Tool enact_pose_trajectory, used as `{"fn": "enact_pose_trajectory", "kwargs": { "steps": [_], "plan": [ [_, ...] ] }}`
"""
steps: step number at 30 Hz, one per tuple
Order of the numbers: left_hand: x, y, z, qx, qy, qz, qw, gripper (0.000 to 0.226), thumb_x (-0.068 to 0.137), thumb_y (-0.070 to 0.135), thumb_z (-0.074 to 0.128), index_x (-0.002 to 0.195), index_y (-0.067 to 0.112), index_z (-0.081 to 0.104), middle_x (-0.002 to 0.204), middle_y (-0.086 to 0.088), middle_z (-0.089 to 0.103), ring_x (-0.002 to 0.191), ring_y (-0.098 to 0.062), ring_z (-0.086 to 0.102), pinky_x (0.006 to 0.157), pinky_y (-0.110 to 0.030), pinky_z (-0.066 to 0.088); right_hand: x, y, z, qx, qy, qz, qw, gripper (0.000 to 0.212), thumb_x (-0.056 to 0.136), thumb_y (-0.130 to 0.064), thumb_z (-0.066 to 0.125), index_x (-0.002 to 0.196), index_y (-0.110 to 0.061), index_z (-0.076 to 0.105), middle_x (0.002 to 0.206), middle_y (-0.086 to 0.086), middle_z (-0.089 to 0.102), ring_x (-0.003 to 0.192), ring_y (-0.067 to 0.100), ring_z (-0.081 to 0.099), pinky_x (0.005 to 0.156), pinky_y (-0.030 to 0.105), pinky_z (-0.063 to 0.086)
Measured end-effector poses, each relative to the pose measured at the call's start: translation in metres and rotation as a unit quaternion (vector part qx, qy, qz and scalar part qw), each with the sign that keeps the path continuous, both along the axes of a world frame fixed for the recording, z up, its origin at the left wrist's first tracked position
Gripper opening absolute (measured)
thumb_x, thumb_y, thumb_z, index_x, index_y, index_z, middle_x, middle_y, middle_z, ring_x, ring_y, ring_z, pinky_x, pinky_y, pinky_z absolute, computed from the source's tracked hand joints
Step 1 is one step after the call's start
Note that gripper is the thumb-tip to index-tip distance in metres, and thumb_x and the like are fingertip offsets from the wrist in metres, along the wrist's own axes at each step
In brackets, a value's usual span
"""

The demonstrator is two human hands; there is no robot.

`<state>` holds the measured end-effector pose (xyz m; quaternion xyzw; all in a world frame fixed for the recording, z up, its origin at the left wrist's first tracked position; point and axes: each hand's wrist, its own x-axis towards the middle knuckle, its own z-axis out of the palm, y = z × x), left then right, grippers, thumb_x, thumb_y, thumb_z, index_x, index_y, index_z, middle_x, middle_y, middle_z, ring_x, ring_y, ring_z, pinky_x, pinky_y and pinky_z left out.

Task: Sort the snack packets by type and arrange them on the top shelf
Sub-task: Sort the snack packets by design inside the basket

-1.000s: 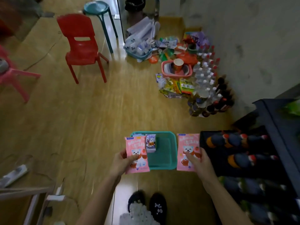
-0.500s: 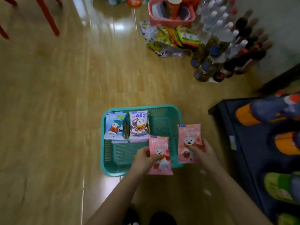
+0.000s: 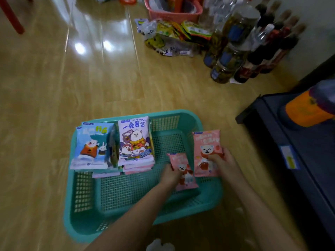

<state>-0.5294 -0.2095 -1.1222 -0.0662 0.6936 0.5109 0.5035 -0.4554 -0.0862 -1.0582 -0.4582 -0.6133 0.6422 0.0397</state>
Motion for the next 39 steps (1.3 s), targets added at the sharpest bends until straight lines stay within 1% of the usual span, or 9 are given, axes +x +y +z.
{"fn": "enact_pose_trajectory", "kwargs": {
  "steps": [4,7,10,14,17,22,27,31,39],
  "plan": [
    [-0.001,-0.009,-0.023,-0.092,0.17,-0.095,0.976,0.03,0.082,0.025,0.069,0.105,0.013,0.053,0.113,-0.008,0.066,0.1,-0.022,0.064,0.08,-0.033,0.053,-0.003,-0.013,-0.013,-0.017,-0.016,0.037,0.999,0.029,0.088,-0.007,0.057,0.111,-0.018,0.045,0.102,0.004,0.063,0.083,0.017,0.065,0.067,0.025,0.056],
    [-0.009,-0.021,-0.023,-0.183,0.289,-0.238,0.909,0.04,0.081,0.047,0.064,0.108,0.018,0.058,0.107,-0.003,0.068,0.096,-0.023,0.065,0.082,-0.032,0.052,-0.003,-0.025,-0.021,-0.018,-0.05,0.075,0.996,0.042,0.09,-0.009,0.056,0.128,-0.015,0.039,0.101,0.001,0.061,0.08,0.014,0.064,0.062,0.021,0.055],
    [-0.02,-0.039,-0.016,-0.217,0.311,-0.347,0.858,0.041,0.089,0.05,0.05,0.108,0.014,0.055,0.108,-0.007,0.064,0.098,-0.025,0.062,0.085,-0.038,0.053,-0.001,-0.032,-0.032,-0.003,-0.083,0.106,0.991,0.045,0.09,-0.014,0.057,0.131,-0.019,0.039,0.114,0.006,0.061,0.088,0.019,0.065,0.072,0.032,0.055],
    [-0.027,-0.074,0.002,-0.197,0.363,-0.375,0.83,0.032,0.093,0.039,0.049,0.112,0.014,0.053,0.114,-0.006,0.062,0.103,-0.024,0.059,0.086,-0.033,0.049,-0.008,-0.036,-0.038,-0.031,-0.13,0.127,0.983,0.039,0.092,-0.017,0.054,0.128,-0.018,0.042,0.096,-0.003,0.062,0.078,0.013,0.064,0.059,0.023,0.05],
    [-0.031,-0.095,0.023,-0.179,0.34,-0.38,0.842,0.029,0.093,0.037,0.049,0.11,0.016,0.058,0.105,-0.004,0.065,0.094,-0.02,0.06,0.078,-0.029,0.048,-0.012,-0.04,-0.049,0.14,-0.275,0.236,0.922,0.027,0.092,-0.028,0.052,0.117,-0.016,0.05,0.098,-0.001,0.061,0.082,0.015,0.061,0.064,0.027,0.051],
    [-0.049,-0.136,0.081,-0.115,0.288,-0.331,0.891,0.034,0.092,0.04,0.051,0.086,0.009,0.063,0.075,-0.006,0.063,0.065,-0.017,0.055,0.065,-0.03,0.046,-0.024,-0.039,-0.02,0.352,-0.338,0.336,0.805,0.025,0.093,-0.03,0.047,0.102,-0.011,0.061,0.106,0.01,0.065,0.085,0.022,0.056,0.068,0.026,0.039],
    [-0.093,-0.164,0.113,-0.23,0.463,-0.073,0.853,0.039,0.082,0.053,0.055,0.075,0.014,0.057,0.074,-0.005,0.061,0.075,-0.027,0.058,0.07,-0.038,0.045,-0.083,-0.073,0.039,0.389,-0.072,0.239,0.887,0.038,0.088,-0.044,0.054,0.106,-0.012,0.059,0.099,0.005,0.065,0.086,0.02,0.059,0.073,0.028,0.043],
    [-0.121,-0.159,0.09,-0.36,0.495,-0.061,0.789,0.075,0.074,0.06,0.063,0.114,-0.002,0.051,0.115,-0.02,0.054,0.112,-0.035,0.048,0.088,-0.042,0.04,-0.119,-0.107,0.03,0.357,-0.104,0.283,0.884,0.076,0.072,-0.064,0.061,0.118,-0.007,0.044,0.117,0.008,0.049,0.108,0.026,0.051,0.085,0.034,0.041],
    [-0.125,-0.152,0.073,-0.336,0.463,-0.014,0.82,0.076,0.066,0.053,0.074,0.113,-0.001,0.047,0.114,-0.018,0.053,0.107,-0.035,0.052,0.084,-0.041,0.043,-0.12,-0.116,0.007,0.371,-0.085,0.243,0.892,0.078,0.062,-0.062,0.072,0.11,-0.006,0.043,0.111,0.01,0.057,0.104,0.028,0.056,0.078,0.033,0.041]
  ]
}}
